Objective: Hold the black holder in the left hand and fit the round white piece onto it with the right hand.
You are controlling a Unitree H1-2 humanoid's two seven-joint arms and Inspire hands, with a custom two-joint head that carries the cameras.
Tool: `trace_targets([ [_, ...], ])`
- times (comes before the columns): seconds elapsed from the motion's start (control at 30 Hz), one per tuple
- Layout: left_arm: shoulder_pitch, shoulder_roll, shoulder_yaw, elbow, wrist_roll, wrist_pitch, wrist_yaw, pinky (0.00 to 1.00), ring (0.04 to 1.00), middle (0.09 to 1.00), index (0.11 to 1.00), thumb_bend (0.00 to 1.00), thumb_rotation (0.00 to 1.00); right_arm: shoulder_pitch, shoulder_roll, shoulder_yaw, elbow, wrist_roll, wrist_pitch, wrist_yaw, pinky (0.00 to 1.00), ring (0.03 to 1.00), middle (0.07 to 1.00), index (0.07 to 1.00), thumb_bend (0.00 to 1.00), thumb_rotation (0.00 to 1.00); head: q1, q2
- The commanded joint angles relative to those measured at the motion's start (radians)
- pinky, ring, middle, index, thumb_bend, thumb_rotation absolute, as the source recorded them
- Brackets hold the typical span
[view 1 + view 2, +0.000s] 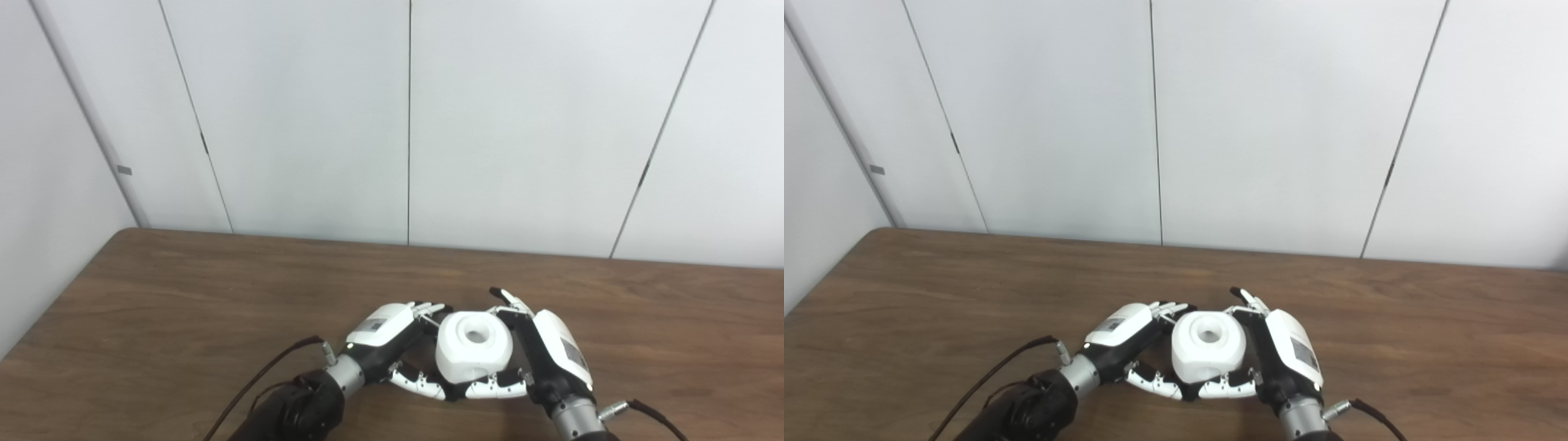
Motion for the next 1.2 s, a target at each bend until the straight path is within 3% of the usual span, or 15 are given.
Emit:
trace_targets([
  [0.0,-0.01,-0.006,-0.014,0.004,0.026,-0.004,-0.013,1.0,0.965,0.949,0.477,0.51,0.05,-0.008,0.001,-0.001,0.009,-0.004,-0.001,0.013,0.78,0.934,0.923,0.48,0.5,0.14,0.001,0.0],
  [0.67,-0.009,-0.002,-0.013,0.006,0.022,-0.011,-0.012,1.0,0.967,0.948,0.476,0.51,0.05,-0.007,0.001,-0.004,0.008,0.007,-0.004,0.015,0.77,0.932,0.934,0.487,0.51,0.15,-0.005,-0.002],
  [1.17,-0.008,-0.001,-0.013,0.007,0.022,-0.011,-0.012,1.0,0.967,0.948,0.477,0.51,0.05,-0.016,0.001,-0.009,0.005,0.017,0.01,0.038,0.81,0.956,0.963,0.495,0.51,0.16,-0.008,-0.005],
])
